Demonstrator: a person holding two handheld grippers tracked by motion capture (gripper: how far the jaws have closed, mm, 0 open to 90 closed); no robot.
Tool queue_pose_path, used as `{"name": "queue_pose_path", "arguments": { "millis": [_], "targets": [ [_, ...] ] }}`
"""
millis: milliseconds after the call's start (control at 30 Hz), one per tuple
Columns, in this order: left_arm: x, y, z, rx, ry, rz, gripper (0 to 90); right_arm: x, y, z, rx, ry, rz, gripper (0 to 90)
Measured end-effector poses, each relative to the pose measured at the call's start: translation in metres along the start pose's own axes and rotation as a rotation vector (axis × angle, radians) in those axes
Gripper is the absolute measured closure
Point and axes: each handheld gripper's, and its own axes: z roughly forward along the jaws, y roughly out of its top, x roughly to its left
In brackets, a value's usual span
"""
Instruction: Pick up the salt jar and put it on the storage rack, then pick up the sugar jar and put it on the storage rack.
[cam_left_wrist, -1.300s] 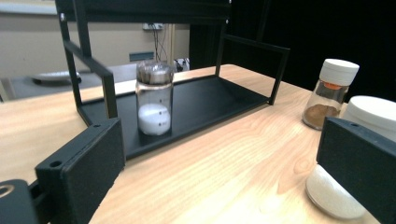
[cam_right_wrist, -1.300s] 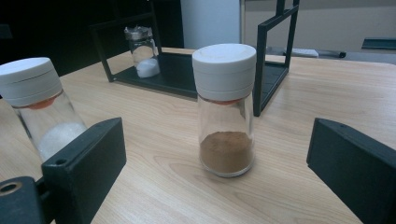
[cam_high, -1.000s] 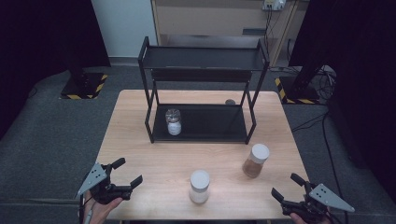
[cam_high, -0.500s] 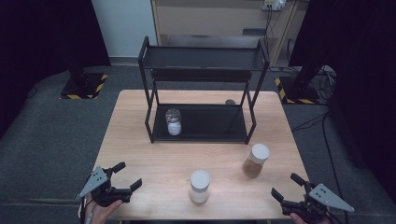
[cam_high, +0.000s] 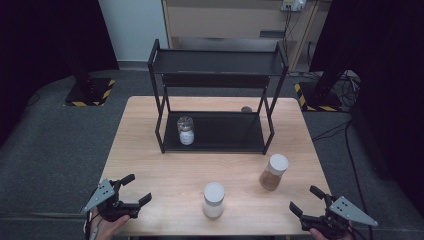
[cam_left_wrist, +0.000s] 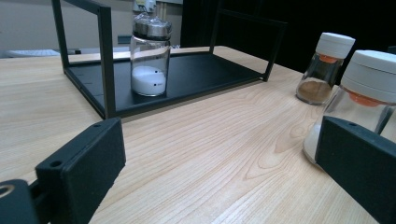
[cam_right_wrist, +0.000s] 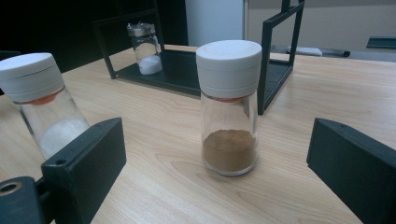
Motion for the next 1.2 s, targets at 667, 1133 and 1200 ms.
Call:
{"name": "queue_pose_path", "arguments": {
  "millis": [667, 1133, 1200],
  "targets": [
    [0.0, 0.001, 0.001, 0.013, -0.013, 0.019, 0.2, 0.0, 0.0, 0.001, -0.001, 0.008, 0.001, 3.0],
    [0.0, 0.002, 0.002, 0.029, -0.022, 0.023, 0.2, 0.0, 0.008, 0.005, 0.016, 0.043, -0.003, 2.9],
    [0.0, 0.002, 0.002, 0.031, -0.024, 0.022, 0.2, -0.001, 0.01, 0.007, 0.025, 0.056, 0.001, 2.9]
  ]
}}
